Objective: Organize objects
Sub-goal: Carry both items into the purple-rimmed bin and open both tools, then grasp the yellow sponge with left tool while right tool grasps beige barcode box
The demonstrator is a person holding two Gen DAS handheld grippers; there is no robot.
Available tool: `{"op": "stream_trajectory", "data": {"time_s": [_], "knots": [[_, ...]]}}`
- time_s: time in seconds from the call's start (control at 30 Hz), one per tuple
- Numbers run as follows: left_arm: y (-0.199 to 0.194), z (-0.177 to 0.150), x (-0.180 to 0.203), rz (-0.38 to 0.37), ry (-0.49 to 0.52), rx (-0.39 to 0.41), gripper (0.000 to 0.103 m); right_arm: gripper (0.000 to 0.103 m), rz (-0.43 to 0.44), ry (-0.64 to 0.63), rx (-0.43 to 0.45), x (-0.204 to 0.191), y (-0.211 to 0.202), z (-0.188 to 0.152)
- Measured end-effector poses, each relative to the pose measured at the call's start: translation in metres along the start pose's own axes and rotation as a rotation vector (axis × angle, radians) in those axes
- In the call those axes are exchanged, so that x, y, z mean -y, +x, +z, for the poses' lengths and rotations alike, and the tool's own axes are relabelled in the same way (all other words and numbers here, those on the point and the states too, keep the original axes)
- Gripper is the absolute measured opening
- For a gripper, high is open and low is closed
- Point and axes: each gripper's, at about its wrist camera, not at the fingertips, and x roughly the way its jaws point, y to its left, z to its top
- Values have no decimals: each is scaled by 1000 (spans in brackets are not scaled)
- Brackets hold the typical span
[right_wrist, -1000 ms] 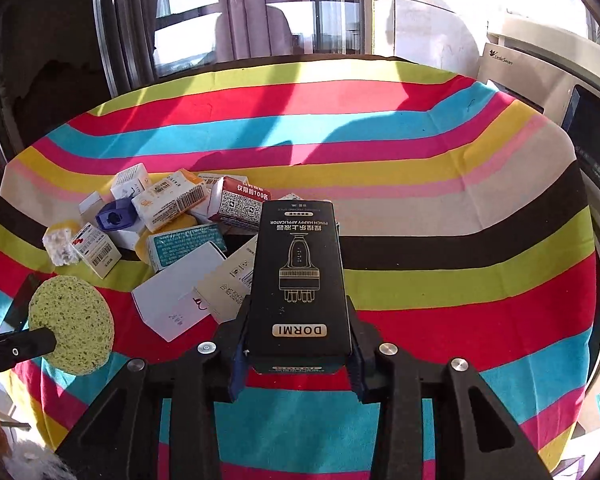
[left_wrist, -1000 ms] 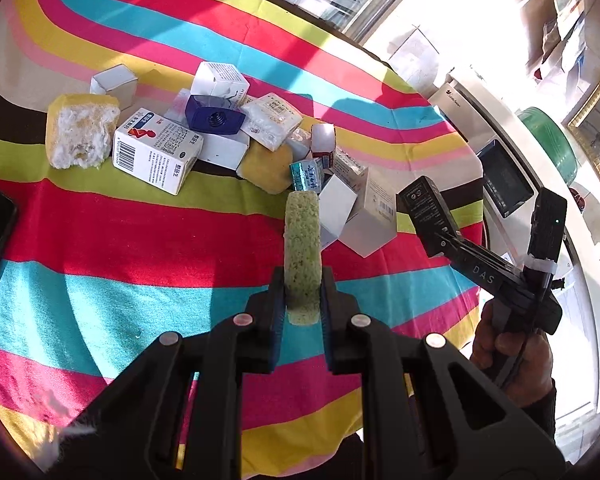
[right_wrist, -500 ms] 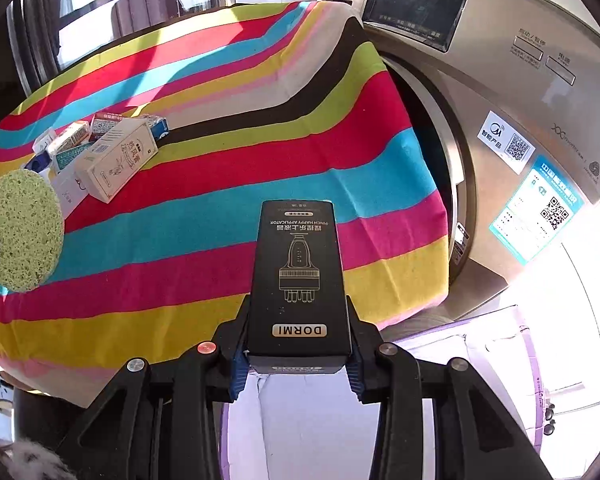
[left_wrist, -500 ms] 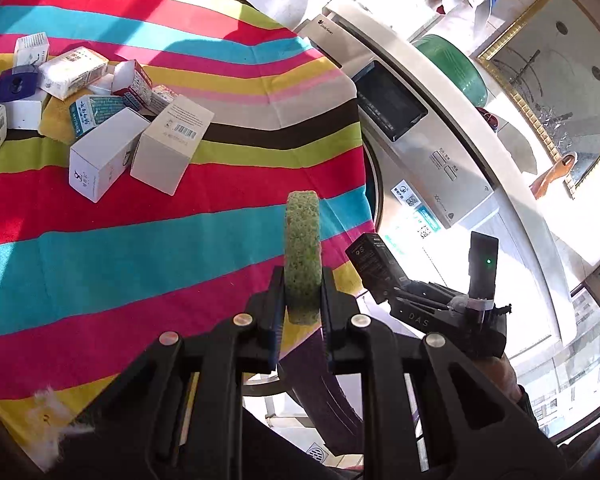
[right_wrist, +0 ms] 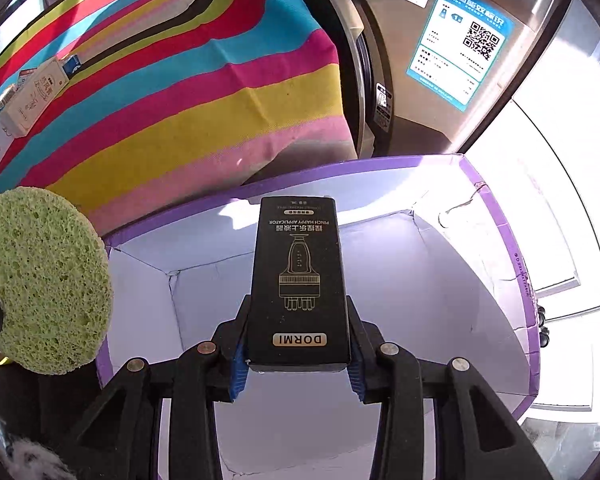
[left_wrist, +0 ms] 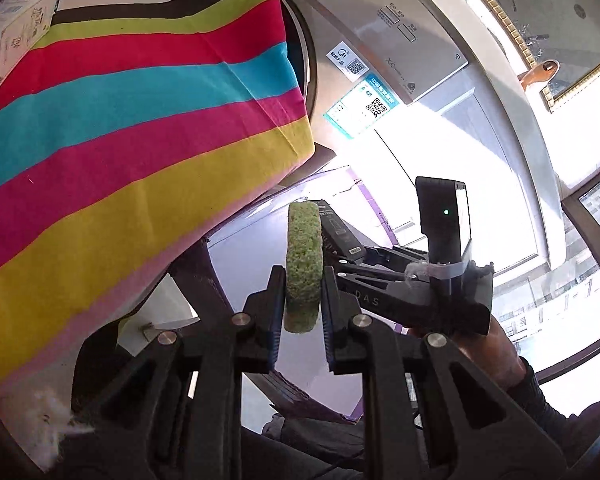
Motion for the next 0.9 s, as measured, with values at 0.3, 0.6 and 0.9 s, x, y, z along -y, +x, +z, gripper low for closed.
{"op": "stream_trajectory", "data": {"time_s": [0.3, 0.6, 0.9], "knots": [[-21, -4, -17, 31, -65, 37, 52, 64, -131, 62, -32, 9, -12, 15], [-141, -9, -90, 310, -261, 292, 62, 65, -102, -197, 89, -114, -153, 91], [-285, -18, -188, 686, -508, 523, 81, 74, 337, -653, 50, -273, -303, 77]]}}
